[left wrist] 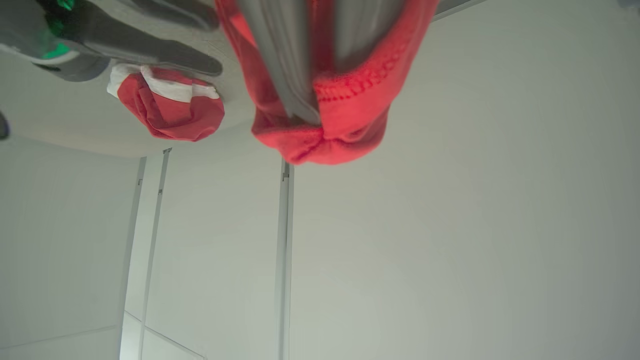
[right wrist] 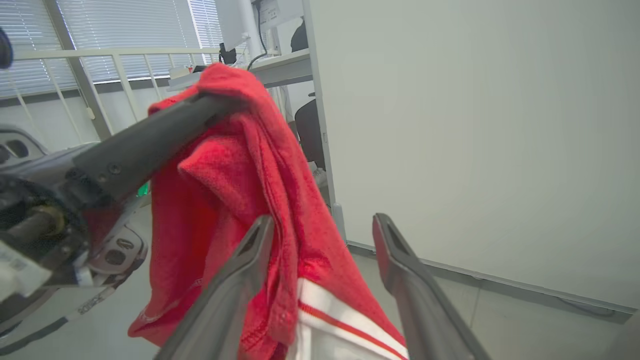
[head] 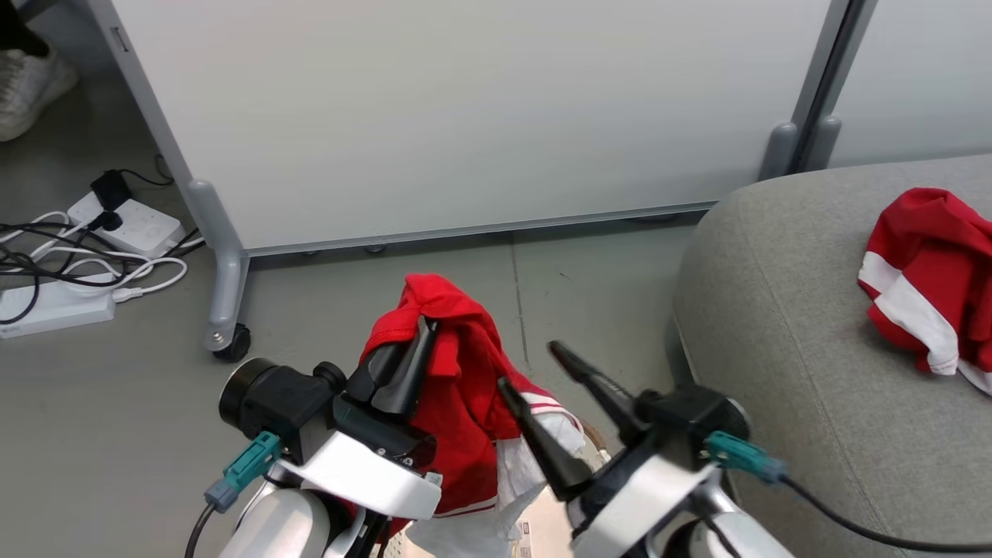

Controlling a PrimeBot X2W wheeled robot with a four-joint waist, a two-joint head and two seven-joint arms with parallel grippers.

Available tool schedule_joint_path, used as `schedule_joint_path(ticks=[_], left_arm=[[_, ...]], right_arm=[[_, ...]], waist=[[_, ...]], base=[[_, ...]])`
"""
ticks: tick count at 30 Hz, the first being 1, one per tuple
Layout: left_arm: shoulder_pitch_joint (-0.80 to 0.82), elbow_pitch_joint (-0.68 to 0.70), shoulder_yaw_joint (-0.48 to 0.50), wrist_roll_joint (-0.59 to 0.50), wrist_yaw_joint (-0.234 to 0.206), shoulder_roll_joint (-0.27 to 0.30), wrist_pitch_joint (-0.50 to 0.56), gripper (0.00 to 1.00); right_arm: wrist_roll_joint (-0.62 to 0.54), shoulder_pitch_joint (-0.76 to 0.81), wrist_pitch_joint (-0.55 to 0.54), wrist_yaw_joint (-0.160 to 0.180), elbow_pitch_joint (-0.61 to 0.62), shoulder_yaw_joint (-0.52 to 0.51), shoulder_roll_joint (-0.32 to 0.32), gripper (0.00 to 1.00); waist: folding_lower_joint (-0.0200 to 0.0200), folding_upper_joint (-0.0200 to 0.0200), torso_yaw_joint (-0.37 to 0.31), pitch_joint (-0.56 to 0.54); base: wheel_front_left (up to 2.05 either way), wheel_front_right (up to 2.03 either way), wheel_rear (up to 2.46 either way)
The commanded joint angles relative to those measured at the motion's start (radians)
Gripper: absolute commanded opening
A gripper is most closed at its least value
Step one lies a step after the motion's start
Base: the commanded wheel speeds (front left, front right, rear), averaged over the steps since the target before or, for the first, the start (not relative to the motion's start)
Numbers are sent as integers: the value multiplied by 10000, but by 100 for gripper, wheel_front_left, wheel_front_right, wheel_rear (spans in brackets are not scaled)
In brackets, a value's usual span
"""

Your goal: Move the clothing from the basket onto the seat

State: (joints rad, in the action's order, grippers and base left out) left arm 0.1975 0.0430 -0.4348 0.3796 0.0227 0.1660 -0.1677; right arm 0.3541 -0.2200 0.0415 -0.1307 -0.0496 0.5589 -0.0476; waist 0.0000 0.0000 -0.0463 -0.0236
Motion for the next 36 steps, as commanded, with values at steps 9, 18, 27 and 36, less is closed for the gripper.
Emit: schedule_joint_path(ticks=[9, 18, 27, 36], left_arm=[[317, 216, -187, 66, 119, -69, -70, 0], [345, 386, -241, 122, 87, -74, -176, 0], [303, 655, -61, -27, -166, -176, -587, 100], [-307, 370, -876, -565, 26, 267, -49, 100]], right_arm=[[1145, -1659, 513, -2, -1864, 1795, -55, 100], [1939, -2746, 1185, -2, -3212, 2407, -57, 0], [2411, -3134, 1812, -2, -3664, 2227, -66, 0], [2540, -3567, 2156, -3, -3951, 987, -57, 0]], waist=[[0, 0, 348, -42], [0, 0, 509, -41], [0, 0, 423, 61], [0, 0, 194, 191]], base=[[0, 0, 0], [0, 0, 0], [0, 0, 0], [0, 0, 0]])
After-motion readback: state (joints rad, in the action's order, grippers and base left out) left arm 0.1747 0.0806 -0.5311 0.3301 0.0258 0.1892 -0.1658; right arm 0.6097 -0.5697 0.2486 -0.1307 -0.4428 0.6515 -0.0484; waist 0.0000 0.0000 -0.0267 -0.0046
